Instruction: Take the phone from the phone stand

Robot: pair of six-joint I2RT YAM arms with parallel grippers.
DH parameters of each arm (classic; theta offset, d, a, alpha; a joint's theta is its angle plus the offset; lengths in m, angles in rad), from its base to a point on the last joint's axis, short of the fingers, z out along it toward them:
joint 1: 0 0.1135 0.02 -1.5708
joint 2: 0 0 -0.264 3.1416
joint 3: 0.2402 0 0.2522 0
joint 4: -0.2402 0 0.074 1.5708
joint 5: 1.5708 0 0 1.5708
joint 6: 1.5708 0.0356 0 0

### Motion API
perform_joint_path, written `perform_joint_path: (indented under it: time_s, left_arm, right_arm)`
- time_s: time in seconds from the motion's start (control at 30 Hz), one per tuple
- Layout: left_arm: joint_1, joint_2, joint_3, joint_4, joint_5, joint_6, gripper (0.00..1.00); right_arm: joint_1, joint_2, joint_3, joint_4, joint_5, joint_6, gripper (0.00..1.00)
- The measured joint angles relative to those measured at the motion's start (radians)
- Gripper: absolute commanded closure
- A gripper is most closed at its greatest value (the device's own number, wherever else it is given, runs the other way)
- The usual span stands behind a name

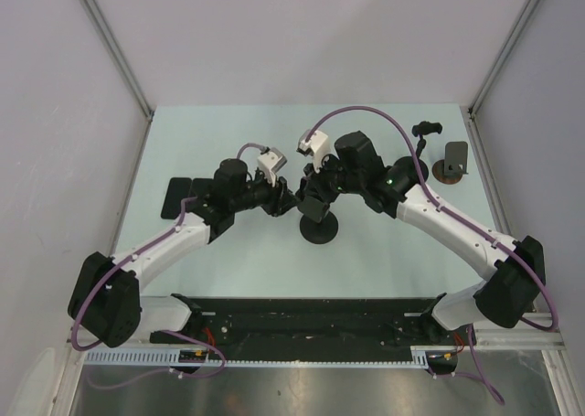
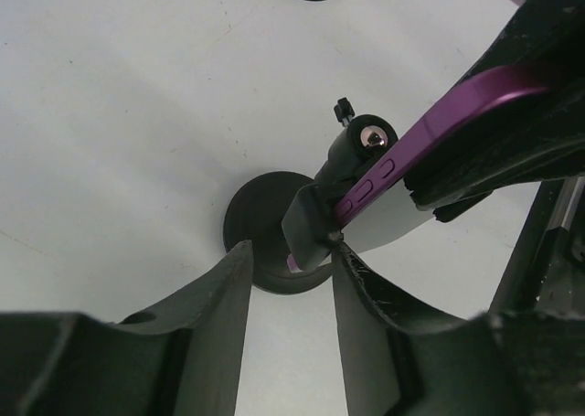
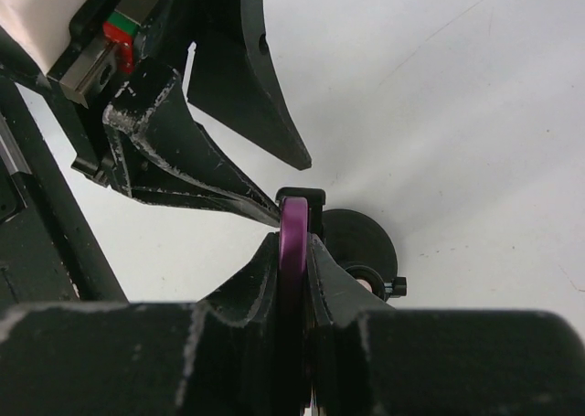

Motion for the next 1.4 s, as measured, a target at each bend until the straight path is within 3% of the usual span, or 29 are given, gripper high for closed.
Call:
perform_joint_path:
  time_s: [0.23,0.4,1.13,1.3,1.37,1.4]
  left_arm:
    - [-0.018,-0.001,0.002,0.000,-0.002,-0.029,0.82]
    - [-0.016,0.000,0.002,0.000,0.000,-0.058,0.92]
    - [0.066,0.041,0.003,0.005,0.176,-0.205,0.93]
    - [0.177,0.095,0.026,0.000,-0.012,-0.201,0.91]
    - [0.195,0.105,0.036,-0.011,-0.046,-0.201,0.85]
    - [0.196,0.107,0.043,-0.018,-0.055,-0.201,0.78]
  right_arm:
    - [-0.008,-0.001,0.001,-0.013,-0.021,-0.028,1.00]
    - [-0.009,-0.001,0.003,-0.028,-0.029,-0.056,1.00]
    - [-0.038,-0.005,0.010,-0.080,-0.171,-0.216,1.00]
    - [-0.017,-0.024,0.001,-0.278,-0.314,-0.242,1.00]
    - [-0.010,-0.024,-0.002,-0.332,-0.353,-0.249,1.00]
    - [-0.006,-0.024,-0.002,-0.340,-0.358,-0.254,1.00]
